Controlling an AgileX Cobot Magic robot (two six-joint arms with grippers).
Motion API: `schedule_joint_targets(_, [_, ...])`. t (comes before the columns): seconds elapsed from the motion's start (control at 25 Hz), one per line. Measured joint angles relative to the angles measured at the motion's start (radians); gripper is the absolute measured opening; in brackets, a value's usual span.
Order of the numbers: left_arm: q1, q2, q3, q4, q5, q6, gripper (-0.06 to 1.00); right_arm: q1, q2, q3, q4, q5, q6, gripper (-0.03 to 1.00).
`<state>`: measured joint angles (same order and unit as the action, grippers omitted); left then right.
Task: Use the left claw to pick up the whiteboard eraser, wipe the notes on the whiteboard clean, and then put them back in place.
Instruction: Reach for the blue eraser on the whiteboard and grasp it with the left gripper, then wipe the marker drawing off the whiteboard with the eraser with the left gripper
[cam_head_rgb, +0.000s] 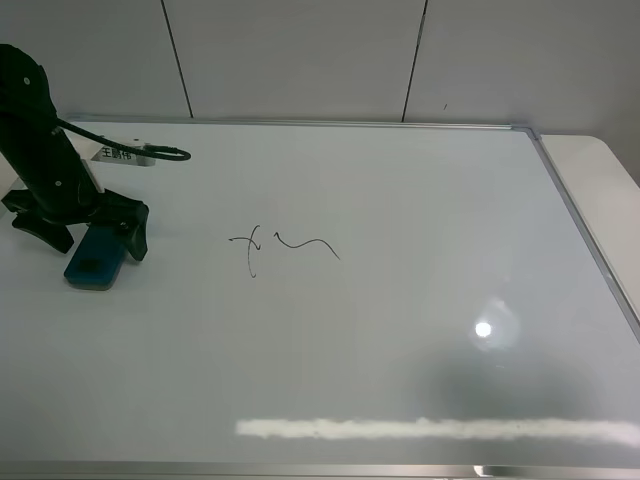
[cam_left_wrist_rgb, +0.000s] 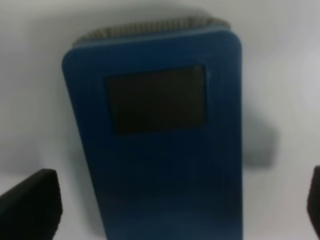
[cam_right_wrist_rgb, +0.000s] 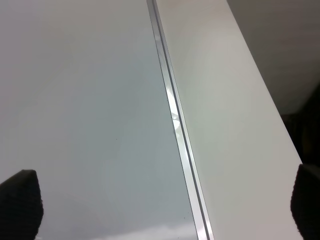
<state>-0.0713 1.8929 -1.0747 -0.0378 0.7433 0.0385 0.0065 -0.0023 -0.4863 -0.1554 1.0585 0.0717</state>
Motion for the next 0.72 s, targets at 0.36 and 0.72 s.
schedule_joint_targets(0.36, [0.0, 0.0, 0.0, 0.0, -0.008, -0.038, 0.56, 0.0, 0.0, 0.0, 0.0, 0.0, 0.0, 0.99])
schedule_joint_targets(0.72, [-0.003, 0.0, -0.042, 0.001, 0.088, -0.141, 0.56, 0.0, 0.0, 0.0, 0.0, 0.0, 0.0, 0.99])
